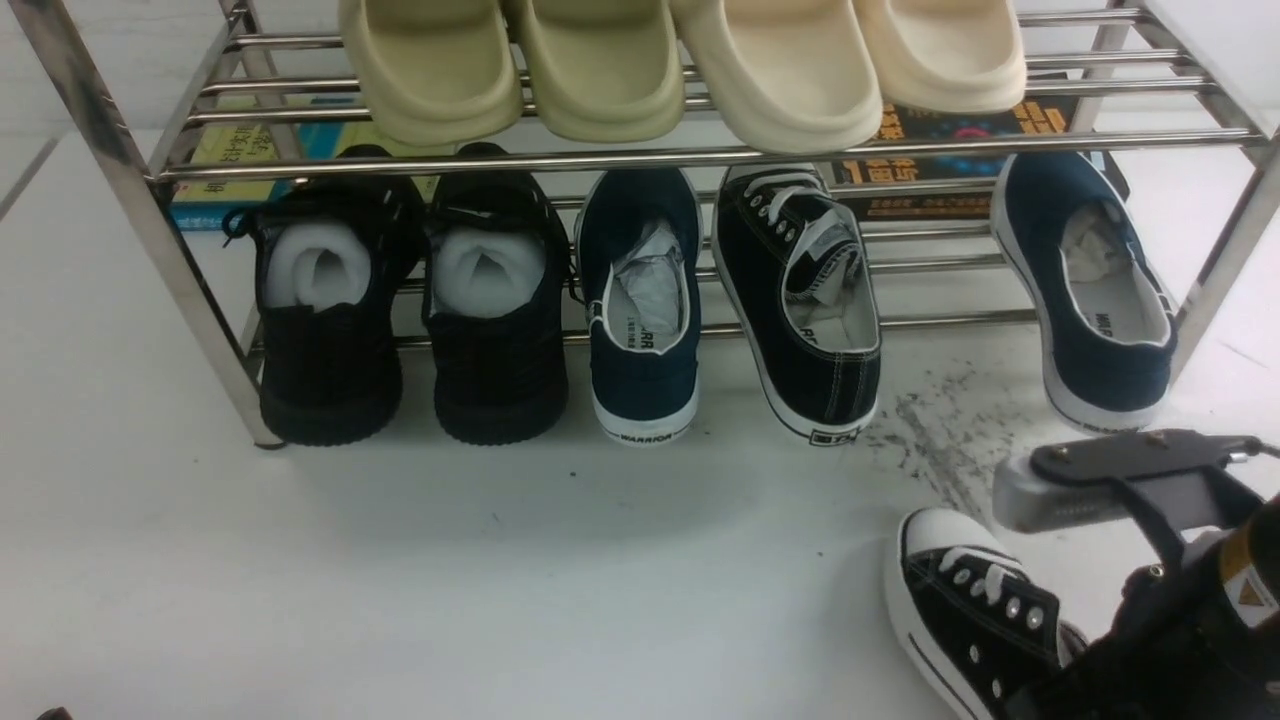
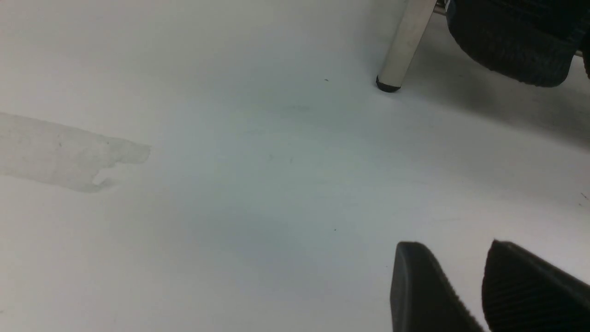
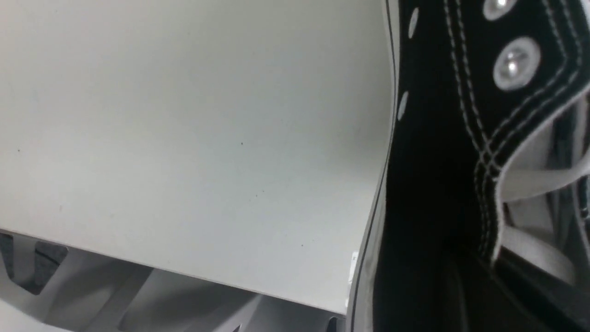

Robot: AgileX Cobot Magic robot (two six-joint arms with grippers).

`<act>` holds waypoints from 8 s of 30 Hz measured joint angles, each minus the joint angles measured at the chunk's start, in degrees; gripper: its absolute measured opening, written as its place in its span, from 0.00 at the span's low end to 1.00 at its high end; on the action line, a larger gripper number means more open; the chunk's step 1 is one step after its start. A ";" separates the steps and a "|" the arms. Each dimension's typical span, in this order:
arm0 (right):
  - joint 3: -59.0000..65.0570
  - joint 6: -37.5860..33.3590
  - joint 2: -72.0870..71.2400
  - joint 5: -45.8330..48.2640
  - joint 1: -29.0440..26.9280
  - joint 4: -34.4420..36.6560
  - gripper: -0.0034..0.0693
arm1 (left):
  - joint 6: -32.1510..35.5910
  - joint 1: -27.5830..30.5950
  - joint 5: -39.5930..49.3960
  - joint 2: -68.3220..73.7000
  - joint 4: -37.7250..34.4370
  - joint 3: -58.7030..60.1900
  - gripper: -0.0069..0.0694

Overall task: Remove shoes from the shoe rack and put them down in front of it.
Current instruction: Use the right arm to take out the clamped shoe from the shoe rack and put it down, then use the left arm to clamp a shoe on the right side of the shoe rack

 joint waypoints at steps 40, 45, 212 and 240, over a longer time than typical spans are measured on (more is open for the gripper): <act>-12.53 -1.01 4.07 0.81 -0.57 -16.12 0.09 | 0.00 0.00 0.00 0.00 0.00 0.00 0.40; -6.38 1.85 6.83 -4.31 -0.33 -12.53 0.10 | 0.00 0.00 0.00 0.00 0.00 0.00 0.40; 15.90 11.70 -55.52 -22.75 -0.57 -38.75 0.08 | -9.53 -33.58 28.19 87.49 -12.19 -76.86 0.47; 15.90 13.39 -55.52 -22.75 -0.57 -40.12 0.09 | -24.55 -47.96 17.66 108.42 4.46 -95.14 0.60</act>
